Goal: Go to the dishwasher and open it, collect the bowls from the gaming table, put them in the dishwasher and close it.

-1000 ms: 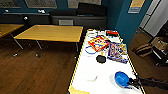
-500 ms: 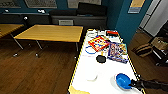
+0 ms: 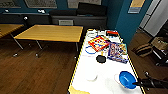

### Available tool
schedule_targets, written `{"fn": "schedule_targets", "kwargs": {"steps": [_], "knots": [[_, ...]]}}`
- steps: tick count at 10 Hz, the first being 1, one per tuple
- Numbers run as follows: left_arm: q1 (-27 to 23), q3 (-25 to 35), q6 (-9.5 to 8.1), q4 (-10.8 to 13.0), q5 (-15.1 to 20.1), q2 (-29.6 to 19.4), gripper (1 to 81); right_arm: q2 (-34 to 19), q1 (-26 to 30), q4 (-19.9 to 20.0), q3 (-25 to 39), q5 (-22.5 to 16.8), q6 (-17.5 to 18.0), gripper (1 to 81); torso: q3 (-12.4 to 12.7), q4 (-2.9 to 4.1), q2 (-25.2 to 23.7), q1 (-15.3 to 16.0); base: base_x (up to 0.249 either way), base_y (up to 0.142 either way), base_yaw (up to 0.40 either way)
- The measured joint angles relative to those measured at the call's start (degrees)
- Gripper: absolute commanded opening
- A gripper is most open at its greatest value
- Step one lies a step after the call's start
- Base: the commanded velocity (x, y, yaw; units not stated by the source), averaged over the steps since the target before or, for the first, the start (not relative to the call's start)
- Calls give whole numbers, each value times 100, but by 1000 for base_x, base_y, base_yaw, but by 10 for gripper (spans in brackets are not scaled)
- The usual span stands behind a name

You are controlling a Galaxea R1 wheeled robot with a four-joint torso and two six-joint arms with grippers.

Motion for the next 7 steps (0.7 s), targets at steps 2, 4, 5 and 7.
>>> {"fn": "schedule_targets", "kwargs": {"steps": [2,4,5,7], "knots": [[49,0,-2,84,-386,-6,811,-805,-89,-28,879,129,-194,10,0,0,0,0,0,0,0],[144,26,-2,302,-555,-6,811,-1335,-763,-105,1370,538,-458,10,0,0,0,0,0,0,0],[155,54,-2,344,-560,-6,811,-1429,-1156,-141,1473,907,-574,10,0,0,0,0,0,0,0],[154,67,-2,366,-580,-11,811,-1517,-2280,-317,1486,1802,-753,10,0,0,0,0,0,0,0]]}}
